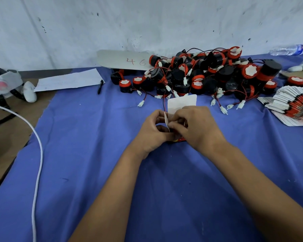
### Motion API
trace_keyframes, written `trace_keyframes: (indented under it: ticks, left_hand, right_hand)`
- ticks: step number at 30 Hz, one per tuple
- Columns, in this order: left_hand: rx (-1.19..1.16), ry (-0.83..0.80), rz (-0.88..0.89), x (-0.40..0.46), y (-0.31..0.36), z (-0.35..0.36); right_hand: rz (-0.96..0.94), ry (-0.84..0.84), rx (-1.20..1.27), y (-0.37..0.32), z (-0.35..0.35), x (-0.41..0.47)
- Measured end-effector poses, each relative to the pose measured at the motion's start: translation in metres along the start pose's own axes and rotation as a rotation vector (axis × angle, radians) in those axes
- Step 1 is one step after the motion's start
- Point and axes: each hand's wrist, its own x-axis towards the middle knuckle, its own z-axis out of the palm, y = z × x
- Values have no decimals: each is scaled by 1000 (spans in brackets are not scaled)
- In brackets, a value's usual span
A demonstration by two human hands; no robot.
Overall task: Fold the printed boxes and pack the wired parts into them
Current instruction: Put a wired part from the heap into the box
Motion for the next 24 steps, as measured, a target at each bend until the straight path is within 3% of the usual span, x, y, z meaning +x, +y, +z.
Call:
trace_keyframes:
  ticks: [6,17,24]
  left_hand:
    - [25,-7,7,1,-1,1]
    - [79,6,9,1,0,2]
    - [93,-5,17,-1,4,1]
  right_hand:
    - [-57,-171,21,6,-13,-7]
    - [82,-118,5,3,-8,2]
    - [95,-196,-27,1,-14,11]
